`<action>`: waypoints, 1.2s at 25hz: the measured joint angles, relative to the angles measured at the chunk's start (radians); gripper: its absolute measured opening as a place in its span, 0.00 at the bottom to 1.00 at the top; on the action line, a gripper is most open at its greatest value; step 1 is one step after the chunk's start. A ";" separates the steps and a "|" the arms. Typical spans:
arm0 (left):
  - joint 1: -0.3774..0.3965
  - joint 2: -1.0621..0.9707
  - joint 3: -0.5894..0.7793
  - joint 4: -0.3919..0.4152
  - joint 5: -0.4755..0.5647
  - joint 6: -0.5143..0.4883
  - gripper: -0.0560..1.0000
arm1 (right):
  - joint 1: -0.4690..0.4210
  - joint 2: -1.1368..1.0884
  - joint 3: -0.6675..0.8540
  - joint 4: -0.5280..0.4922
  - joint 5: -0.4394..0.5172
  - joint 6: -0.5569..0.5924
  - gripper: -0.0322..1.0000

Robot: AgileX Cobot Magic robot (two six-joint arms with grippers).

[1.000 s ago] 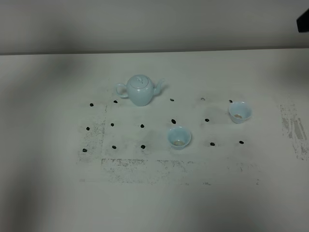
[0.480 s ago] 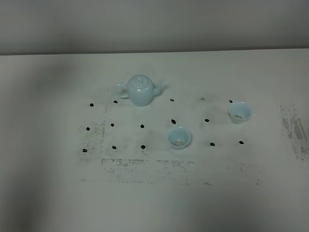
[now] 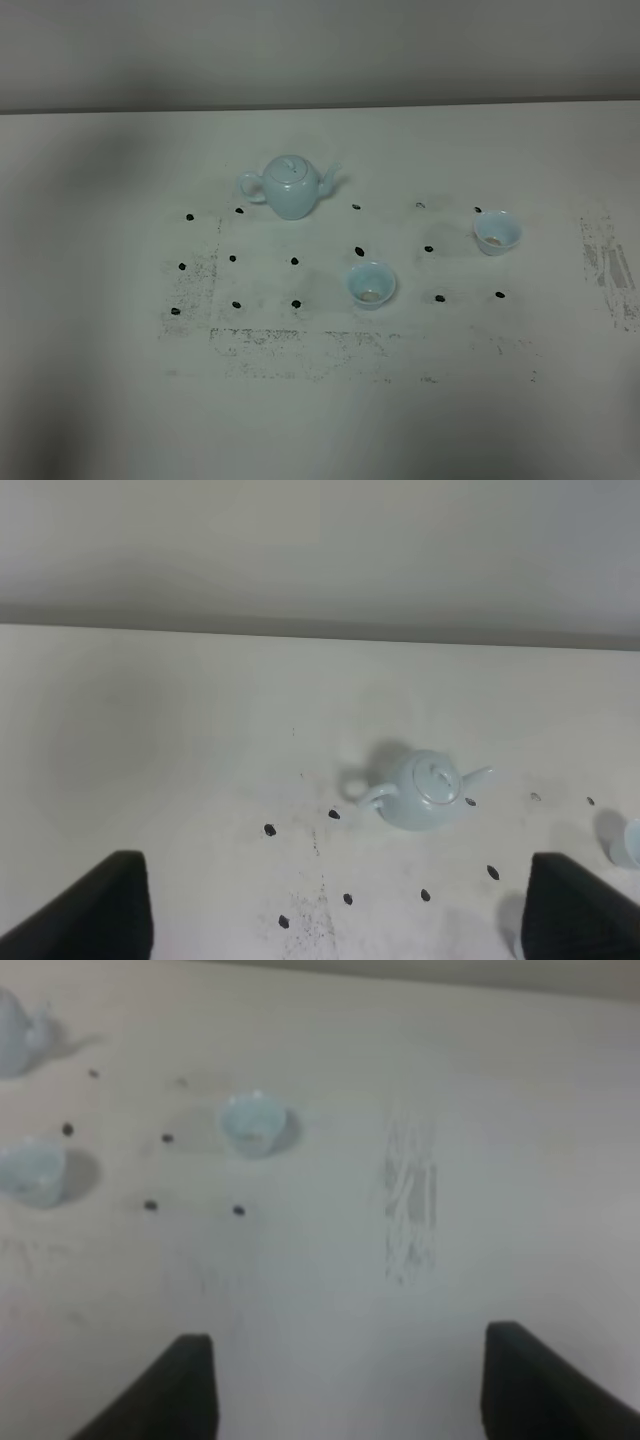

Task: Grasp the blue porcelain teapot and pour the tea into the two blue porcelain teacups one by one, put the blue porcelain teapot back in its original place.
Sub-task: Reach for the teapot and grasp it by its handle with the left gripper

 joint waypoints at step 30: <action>0.000 0.000 0.000 0.003 -0.003 0.001 0.74 | 0.000 -0.249 0.141 -0.022 0.011 -0.028 0.52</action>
